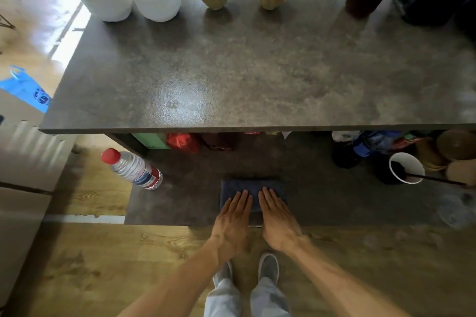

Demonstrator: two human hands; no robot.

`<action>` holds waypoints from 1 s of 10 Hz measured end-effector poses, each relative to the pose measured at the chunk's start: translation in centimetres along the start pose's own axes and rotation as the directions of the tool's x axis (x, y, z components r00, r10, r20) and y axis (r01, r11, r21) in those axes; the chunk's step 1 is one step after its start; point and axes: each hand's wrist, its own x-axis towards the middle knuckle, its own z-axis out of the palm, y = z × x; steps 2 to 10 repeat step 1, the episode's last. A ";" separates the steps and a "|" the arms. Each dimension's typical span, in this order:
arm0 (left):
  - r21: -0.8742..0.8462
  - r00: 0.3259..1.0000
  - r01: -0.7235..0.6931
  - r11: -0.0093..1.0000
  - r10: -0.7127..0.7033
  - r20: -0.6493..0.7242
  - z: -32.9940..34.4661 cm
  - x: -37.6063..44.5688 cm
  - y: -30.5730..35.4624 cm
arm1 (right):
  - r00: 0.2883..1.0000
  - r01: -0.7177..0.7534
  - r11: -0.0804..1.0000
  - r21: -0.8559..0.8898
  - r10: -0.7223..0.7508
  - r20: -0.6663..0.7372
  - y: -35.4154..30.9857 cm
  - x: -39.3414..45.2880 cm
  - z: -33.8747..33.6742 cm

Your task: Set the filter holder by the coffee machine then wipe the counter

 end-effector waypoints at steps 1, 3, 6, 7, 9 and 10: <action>-0.077 1.000 0.001 0.997 0.000 0.005 -4.2 -0.2 1.4 | 0.977 0.057 0.993 0.105 -0.034 -0.210 -0.7 -0.7 -3.6; -0.077 1.000 0.001 0.997 0.000 0.005 -4.2 -0.2 1.4 | 0.977 0.057 0.993 0.105 -0.034 -0.210 -0.7 -0.7 -3.6; -0.077 1.000 0.001 0.997 0.000 0.005 -4.2 -0.2 1.4 | 0.977 0.057 0.993 0.105 -0.034 -0.210 -0.7 -0.7 -3.6; -0.077 1.000 0.001 0.997 0.000 0.005 -4.2 -0.2 1.4 | 0.977 0.057 0.993 0.105 -0.034 -0.210 -0.7 -0.7 -3.6; -0.077 1.000 0.001 0.997 0.000 0.005 -4.2 -0.2 1.4 | 0.977 0.057 0.993 0.105 -0.034 -0.210 -0.7 -0.7 -3.6; -0.077 1.000 0.001 0.997 0.000 0.005 -4.2 -0.2 1.4 | 0.977 0.057 0.993 0.105 -0.034 -0.210 -0.7 -0.7 -3.6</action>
